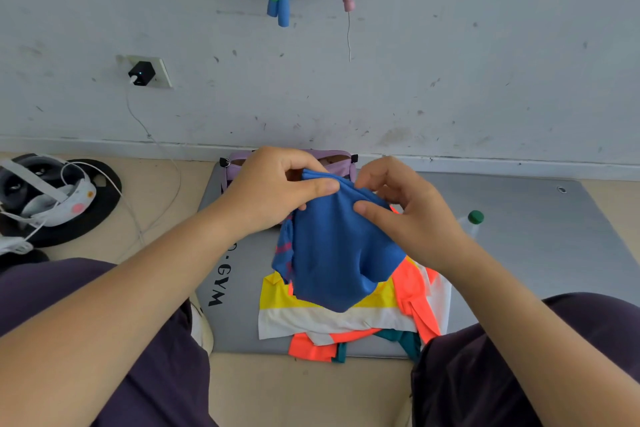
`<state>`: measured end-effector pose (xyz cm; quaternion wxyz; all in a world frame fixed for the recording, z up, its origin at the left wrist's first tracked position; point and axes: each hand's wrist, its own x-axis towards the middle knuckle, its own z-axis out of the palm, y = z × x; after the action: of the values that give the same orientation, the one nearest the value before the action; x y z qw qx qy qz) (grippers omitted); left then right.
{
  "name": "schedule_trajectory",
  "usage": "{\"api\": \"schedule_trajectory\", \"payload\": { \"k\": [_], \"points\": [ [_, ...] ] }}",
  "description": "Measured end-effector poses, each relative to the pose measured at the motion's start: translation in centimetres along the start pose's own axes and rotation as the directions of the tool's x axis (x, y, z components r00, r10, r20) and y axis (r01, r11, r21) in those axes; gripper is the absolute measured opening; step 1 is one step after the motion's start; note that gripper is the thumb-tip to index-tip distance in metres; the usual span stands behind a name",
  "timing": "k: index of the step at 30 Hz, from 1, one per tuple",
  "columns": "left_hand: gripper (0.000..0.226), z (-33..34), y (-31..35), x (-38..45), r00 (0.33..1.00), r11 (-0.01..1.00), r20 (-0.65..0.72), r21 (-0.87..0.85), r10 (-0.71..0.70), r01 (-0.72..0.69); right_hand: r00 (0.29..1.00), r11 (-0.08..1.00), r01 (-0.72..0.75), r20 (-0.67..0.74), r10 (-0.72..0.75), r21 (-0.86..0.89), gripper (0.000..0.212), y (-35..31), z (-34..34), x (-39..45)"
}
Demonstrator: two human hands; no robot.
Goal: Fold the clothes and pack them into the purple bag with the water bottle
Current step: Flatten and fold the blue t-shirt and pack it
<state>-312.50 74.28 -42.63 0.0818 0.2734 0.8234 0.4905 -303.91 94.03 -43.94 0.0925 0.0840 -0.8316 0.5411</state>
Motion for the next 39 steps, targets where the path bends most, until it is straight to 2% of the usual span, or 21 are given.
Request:
{"api": "schedule_trajectory", "payload": {
  "k": [7, 11, 12, 14, 16, 19, 22, 24, 29, 35, 37, 39],
  "points": [
    [0.006, -0.3, -0.1, 0.0, 1.0, 0.999, -0.007, -0.044, 0.021, -0.021, 0.998, 0.996, -0.016, 0.055, 0.021, -0.089, 0.032, 0.7, 0.0, 0.2],
    [0.008, -0.7, -0.2, 0.2, 0.998, 0.995, -0.069, -0.097, 0.013, -0.02, 0.985, 0.961, -0.04, 0.149, 0.083, -0.274, 0.016, 1.4, -0.6, 0.3],
    [0.008, -0.9, -0.3, 0.3, 0.995, 0.993, -0.095, -0.119, 0.005, -0.016, 0.98, 0.942, -0.063, 0.156, 0.12, -0.331, 0.02, 1.7, -0.9, 0.3],
    [0.008, -1.4, -0.7, 0.6, 0.991, 0.988, -0.136, -0.154, -0.021, 0.0, 0.975, 0.889, -0.112, 0.122, 0.184, -0.445, 0.03, 2.1, -1.9, 0.6],
    [0.011, -2.2, -1.4, 0.9, 0.989, 0.988, -0.148, -0.152, -0.027, 0.005, 0.976, 0.845, -0.171, 0.032, 0.217, -0.506, 0.029, 2.3, -3.4, 1.0],
    [0.023, -2.8, -2.6, 0.9, 0.992, 0.993, -0.121, -0.118, -0.032, 0.017, 0.973, 0.832, -0.219, -0.049, 0.226, -0.51, 0.018, 2.3, -5.6, 1.4],
    [0.032, -2.4, -3.7, 0.5, 0.998, 1.0, -0.06, 0.004, -0.021, 0.022, 0.981, 0.825, -0.19, -0.066, 0.183, -0.532, 0.011, 2.0, -5.8, 1.2],
    [0.03, -2.0, -4.2, 0.3, 0.997, 0.999, -0.056, 0.016, -0.044, 0.045, 0.984, 0.826, -0.173, -0.064, 0.165, -0.536, 0.009, 1.9, -5.7, 1.2],
    [0.019, -1.7, -5.0, 0.5, 0.974, 0.983, -0.154, -0.101, -0.168, 0.153, 0.981, 0.878, -0.194, -0.084, 0.175, -0.438, 0.006, 1.5, -5.6, 1.5],
    [0.012, -1.4, -5.1, 0.4, 0.965, 0.922, -0.058, -0.315, -0.255, 0.224, 0.946, 0.964, -0.24, -0.248, 0.208, -0.109, 0.022, 1.0, -5.5, 1.4],
    [0.006, -1.4, -4.9, 0.3, 0.96, 0.908, -0.068, -0.348, -0.273, 0.233, 0.945, 0.953, -0.278, -0.21, 0.25, -0.118, 0.032, 1.0, -5.8, 1.2],
    [0.009, -1.5, -4.4, 0.3, 0.948, 0.897, -0.109, -0.37, -0.298, 0.239, 0.937, 0.926, -0.336, -0.159, 0.311, -0.172, 0.023, 0.6, -6.3, 1.1]
  ]
}}
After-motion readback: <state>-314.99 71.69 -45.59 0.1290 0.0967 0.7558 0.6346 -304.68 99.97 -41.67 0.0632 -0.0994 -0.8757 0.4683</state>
